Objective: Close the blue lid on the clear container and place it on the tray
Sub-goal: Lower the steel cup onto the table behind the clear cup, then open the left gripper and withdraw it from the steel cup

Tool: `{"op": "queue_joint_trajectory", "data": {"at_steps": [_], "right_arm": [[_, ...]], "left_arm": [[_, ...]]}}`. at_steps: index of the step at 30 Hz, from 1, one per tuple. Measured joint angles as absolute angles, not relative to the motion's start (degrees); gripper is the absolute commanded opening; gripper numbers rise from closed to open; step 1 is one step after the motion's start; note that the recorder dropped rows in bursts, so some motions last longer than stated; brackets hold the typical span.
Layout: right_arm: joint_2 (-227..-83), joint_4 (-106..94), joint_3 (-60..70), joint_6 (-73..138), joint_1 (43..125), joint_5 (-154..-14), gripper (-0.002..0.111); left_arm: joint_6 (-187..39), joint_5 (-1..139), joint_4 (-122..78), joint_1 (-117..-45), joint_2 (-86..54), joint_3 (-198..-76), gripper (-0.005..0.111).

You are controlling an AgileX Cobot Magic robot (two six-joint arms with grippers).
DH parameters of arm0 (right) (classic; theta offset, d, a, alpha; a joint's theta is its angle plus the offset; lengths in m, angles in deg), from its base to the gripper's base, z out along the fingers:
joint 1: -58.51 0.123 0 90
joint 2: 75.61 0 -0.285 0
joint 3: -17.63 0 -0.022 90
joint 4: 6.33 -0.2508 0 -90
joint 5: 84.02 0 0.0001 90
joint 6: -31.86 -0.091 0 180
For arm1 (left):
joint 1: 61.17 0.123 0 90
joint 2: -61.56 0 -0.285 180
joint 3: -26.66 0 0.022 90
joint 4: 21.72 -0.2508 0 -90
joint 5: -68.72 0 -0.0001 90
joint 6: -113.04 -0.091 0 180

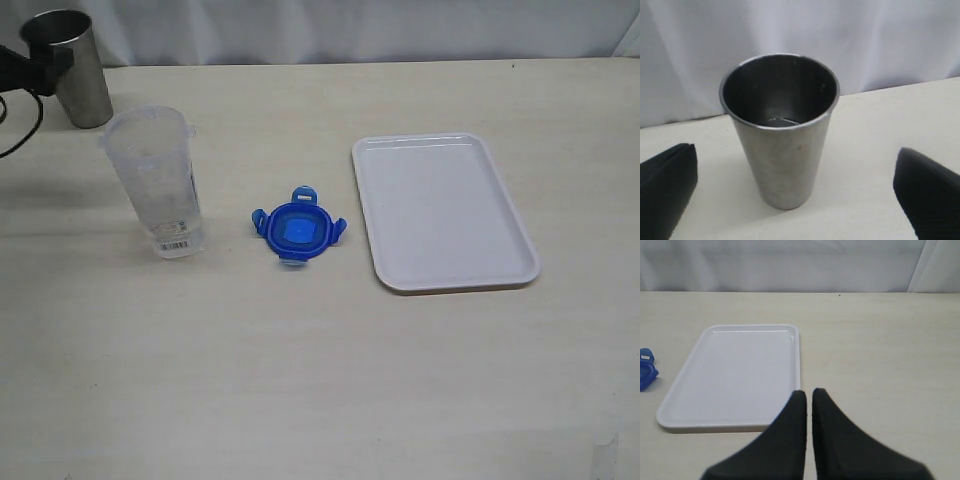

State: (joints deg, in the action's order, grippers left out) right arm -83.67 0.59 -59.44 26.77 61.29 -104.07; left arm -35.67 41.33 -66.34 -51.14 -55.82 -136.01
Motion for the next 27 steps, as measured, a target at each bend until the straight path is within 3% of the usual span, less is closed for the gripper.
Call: {"op": "queue_joint_trajectory", "data": {"at_steps": [7,16,20,27], "right_arm": [[-83.7,0.6,-59.4,26.8,61.3,-104.1,0.004],[-83.7,0.6,-59.4,26.8,61.3,-104.1,0.004],[-83.7,0.6,-59.4,26.8,61.3,-104.1,0.004],[-83.7,0.6,-59.4,26.8,61.3,-104.1,0.004]], "left_arm": [[-30.4,57.9,-66.3,-51.1,-43.0,-133.8,0.104],[-39.7,99.6,-61.8,-51.1,-34.3,-135.8,0.104],[-55.9,112.9,-45.6,-51.1,-34.3,-137.0,0.104],[-81.6,118.7,-13.3,-51.3,-34.3,-137.1,0.104]]}}
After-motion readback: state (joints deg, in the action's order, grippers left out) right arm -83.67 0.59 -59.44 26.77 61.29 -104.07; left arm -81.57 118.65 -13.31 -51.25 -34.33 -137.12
